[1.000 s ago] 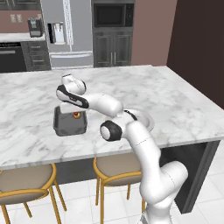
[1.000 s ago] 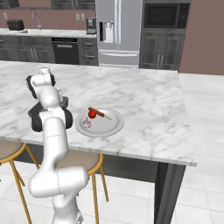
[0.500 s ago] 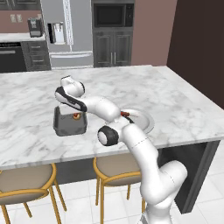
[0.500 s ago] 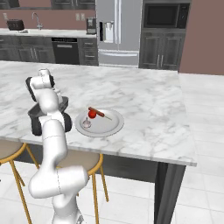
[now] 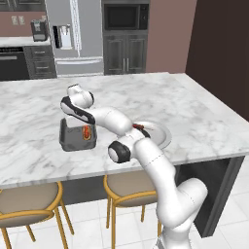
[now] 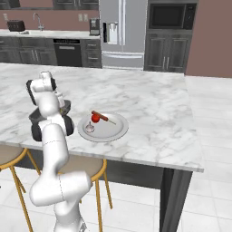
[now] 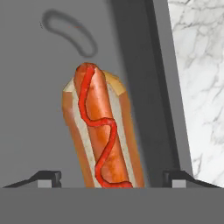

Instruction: Place one cooked food and one vegetable from the large plate to each tupperware container.

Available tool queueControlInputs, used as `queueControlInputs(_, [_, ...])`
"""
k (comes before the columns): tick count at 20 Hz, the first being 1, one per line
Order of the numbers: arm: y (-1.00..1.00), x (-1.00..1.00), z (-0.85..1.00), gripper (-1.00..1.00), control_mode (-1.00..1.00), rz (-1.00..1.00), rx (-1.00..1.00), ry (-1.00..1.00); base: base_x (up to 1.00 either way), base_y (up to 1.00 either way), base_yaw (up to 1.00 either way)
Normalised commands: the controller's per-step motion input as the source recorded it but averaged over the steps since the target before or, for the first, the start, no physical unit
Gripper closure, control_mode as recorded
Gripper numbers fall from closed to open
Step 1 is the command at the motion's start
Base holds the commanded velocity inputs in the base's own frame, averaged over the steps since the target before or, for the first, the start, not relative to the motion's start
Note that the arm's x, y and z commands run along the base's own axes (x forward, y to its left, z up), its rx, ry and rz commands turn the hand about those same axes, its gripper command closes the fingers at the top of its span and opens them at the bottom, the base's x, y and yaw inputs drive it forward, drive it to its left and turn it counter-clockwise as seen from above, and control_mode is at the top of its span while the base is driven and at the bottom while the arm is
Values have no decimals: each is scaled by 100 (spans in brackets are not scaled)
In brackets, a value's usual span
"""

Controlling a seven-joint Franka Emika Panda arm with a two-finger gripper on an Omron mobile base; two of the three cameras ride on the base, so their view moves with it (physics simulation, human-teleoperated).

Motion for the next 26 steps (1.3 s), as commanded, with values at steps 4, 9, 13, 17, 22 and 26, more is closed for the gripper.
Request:
queueControlInputs(4, [0,0,0,-100,-100,0,0,0,0,0,0])
queueControlInputs(9, [0,-8,43,-100,-100,0,-13,-1,0,0,0])
queueControlInputs(13, [-31,-54,60,-100,-100,1,-8,-19,0,0,0])
queueControlInputs(17, [-91,-84,76,-100,-100,-3,13,-15,0,0,0])
queueControlInputs(22, [-79,-81,77,-100,-100,-3,3,3,0,0,0])
queueControlInputs(26, [-90,-64,12,-100,-100,-20,0,37,0,0,0])
